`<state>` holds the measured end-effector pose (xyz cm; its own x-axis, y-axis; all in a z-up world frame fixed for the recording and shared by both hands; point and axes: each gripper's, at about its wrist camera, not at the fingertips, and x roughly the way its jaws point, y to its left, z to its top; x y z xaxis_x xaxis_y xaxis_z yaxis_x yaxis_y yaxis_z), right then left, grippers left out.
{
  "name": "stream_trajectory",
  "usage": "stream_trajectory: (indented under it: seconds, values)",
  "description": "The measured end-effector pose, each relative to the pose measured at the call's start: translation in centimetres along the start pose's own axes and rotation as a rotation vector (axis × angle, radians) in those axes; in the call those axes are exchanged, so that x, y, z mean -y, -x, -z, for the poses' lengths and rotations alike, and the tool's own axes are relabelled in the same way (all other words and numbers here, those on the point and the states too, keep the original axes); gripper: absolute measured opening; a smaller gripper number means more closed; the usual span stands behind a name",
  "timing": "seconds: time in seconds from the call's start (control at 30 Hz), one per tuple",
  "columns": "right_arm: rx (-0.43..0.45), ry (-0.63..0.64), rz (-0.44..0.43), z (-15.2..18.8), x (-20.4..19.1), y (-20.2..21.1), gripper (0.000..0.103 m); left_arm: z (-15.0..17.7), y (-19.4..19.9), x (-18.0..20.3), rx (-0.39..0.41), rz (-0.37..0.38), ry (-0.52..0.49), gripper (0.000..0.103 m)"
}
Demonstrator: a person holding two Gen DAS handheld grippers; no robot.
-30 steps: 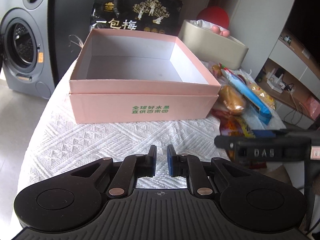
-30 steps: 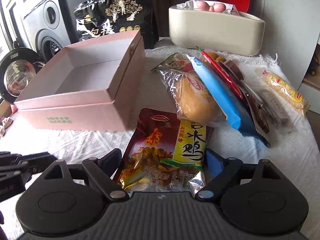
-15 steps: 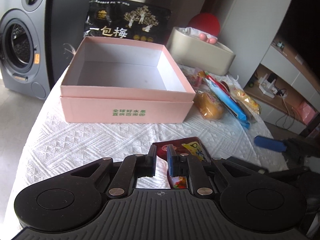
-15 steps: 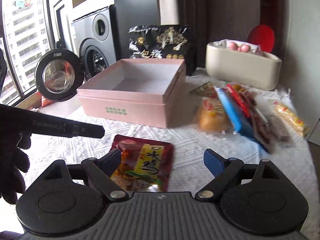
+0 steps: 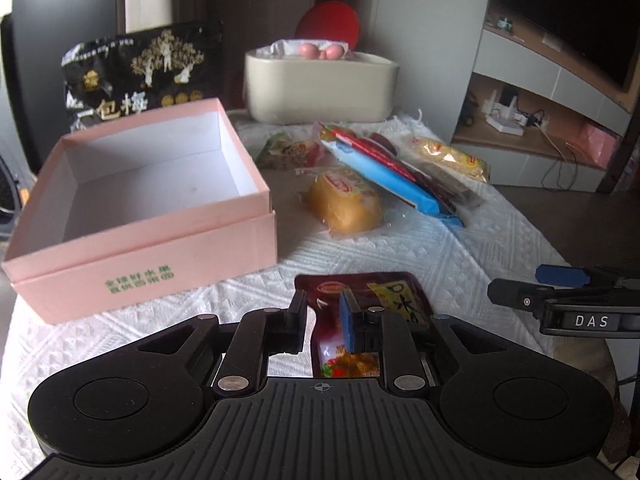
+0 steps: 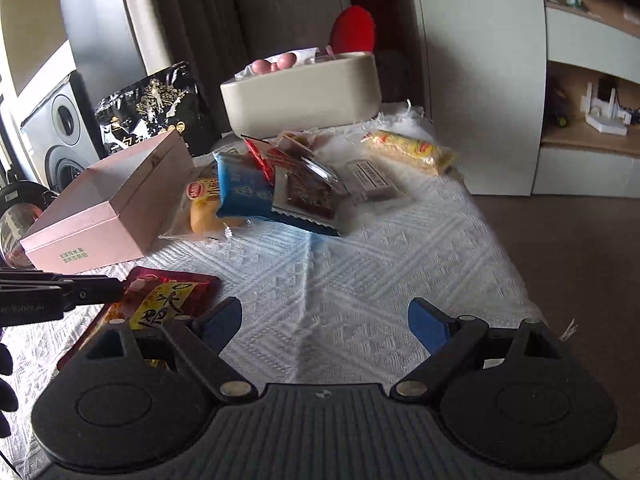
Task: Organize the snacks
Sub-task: 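Close the left gripper on the chicken snack bag and lift it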
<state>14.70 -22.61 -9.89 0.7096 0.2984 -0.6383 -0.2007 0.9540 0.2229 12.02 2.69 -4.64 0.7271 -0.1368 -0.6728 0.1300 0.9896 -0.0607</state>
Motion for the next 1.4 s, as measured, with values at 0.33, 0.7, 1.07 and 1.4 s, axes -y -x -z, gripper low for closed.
stream_trajectory:
  seconds: [0.33, 0.7, 1.07, 1.4]
  values:
    - [0.038, -0.095, -0.038, 0.2, 1.3, 0.4, 0.091, 1.3, -1.1, 5.2, -0.051, -0.02, -0.192, 0.022]
    - [0.033, -0.063, -0.02, 0.2, 0.7, 0.2, 0.092, 0.7, -0.8, 3.3, -0.039, 0.133, -0.086, 0.038]
    - [-0.014, 0.216, -0.061, 1.2, -3.8, 0.2, 0.058, -0.2, -4.2, -3.5, -0.123, 0.29, 0.229, 0.037]
    - [-0.015, 0.268, -0.049, 1.4, -4.8, 0.2, 0.057, -1.2, -4.4, -2.5, -0.143, 0.359, 0.253, 0.042]
